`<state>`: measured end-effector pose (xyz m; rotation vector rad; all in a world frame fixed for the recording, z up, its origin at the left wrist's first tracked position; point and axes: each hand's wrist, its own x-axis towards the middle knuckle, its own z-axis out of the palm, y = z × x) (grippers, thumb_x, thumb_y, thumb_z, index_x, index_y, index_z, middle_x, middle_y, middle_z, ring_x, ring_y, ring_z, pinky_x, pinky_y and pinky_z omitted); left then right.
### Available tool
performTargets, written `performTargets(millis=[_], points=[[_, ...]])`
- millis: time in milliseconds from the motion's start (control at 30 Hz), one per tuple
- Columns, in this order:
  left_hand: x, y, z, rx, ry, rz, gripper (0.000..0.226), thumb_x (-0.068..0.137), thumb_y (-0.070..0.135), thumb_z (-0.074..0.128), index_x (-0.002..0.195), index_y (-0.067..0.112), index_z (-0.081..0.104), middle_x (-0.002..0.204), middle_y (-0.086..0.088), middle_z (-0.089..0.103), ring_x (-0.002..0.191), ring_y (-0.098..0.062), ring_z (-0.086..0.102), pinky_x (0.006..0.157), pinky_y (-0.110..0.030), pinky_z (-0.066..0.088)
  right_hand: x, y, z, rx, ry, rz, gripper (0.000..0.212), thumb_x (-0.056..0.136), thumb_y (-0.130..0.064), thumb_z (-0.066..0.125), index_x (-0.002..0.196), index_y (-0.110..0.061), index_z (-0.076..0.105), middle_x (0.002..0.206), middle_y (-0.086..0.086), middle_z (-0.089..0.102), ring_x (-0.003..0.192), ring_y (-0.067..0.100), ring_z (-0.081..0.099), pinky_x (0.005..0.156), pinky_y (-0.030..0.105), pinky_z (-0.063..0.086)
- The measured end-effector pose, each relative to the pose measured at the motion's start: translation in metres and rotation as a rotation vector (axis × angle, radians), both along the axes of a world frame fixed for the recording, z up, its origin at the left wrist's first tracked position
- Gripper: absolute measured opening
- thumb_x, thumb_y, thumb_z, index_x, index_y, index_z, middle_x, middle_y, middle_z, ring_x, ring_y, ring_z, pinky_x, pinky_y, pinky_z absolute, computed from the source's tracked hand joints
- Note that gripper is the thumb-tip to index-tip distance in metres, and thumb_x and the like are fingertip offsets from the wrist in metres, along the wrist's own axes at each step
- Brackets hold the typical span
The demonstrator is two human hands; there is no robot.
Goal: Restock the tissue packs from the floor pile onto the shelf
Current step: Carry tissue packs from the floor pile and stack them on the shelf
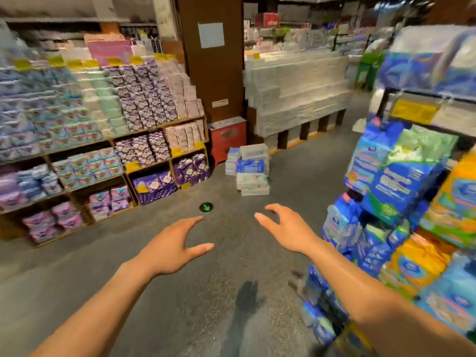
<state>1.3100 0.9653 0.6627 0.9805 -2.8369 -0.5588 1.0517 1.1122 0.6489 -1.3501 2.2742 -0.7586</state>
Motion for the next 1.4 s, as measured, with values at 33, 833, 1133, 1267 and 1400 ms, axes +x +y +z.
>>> performTargets(millis=[33,833,1133,1267,1400], points=[[-0.016,-0.026,0.005,0.004,0.004,0.007,0.087,0.081,0.076,0.052,0.153,0.032,0.029,0.156,0.008,0.037,0.140,-0.012,0.039,0.113,-0.029,0.032,-0.015,-0.026,0.005,0.012,-0.003,0.011,0.078,0.091,-0.072,0.044,0.147,-0.018,0.046,0.150,0.002,0.050,0.134,0.020,0.049,0.109,0.036,0.041],[-0.434,-0.650,-0.016,-0.011,0.005,-0.230,0.083,0.085,0.067,0.057,0.153,0.027,0.031,0.155,0.002,0.041,0.137,-0.017,0.042,0.108,-0.029,0.036,-0.365,-0.591,-0.012,0.144,0.049,-0.207,0.064,0.094,-0.067,0.048,0.145,-0.029,0.048,0.145,-0.002,0.055,0.126,0.020,0.054,0.101,0.030,0.043],[-0.646,-0.822,-0.075,0.052,-0.009,-0.289,0.090,0.081,0.081,0.044,0.154,0.031,0.028,0.156,0.006,0.037,0.138,-0.014,0.041,0.111,-0.031,0.037,-0.558,-0.744,-0.034,0.170,0.025,-0.194,0.051,0.101,-0.050,0.052,0.140,-0.018,0.054,0.142,0.000,0.057,0.124,0.017,0.056,0.082,0.014,0.034],[-0.724,-0.893,-0.092,0.094,-0.031,-0.237,0.099,0.073,0.093,0.032,0.153,0.033,0.030,0.154,0.008,0.041,0.137,-0.014,0.043,0.109,-0.035,0.041,-0.648,-0.818,-0.032,0.185,0.005,-0.154,0.050,0.098,-0.056,0.052,0.133,-0.021,0.059,0.133,-0.002,0.062,0.121,0.018,0.059,0.084,0.023,0.040],[-0.785,-0.952,-0.099,0.113,-0.024,-0.170,0.106,0.069,0.095,0.028,0.152,0.029,0.032,0.153,0.002,0.043,0.138,-0.018,0.043,0.109,-0.038,0.041,-0.719,-0.890,-0.027,0.261,0.016,-0.130,0.052,0.102,-0.047,0.051,0.139,-0.012,0.053,0.138,0.008,0.058,0.124,0.026,0.056,0.094,0.031,0.042]])
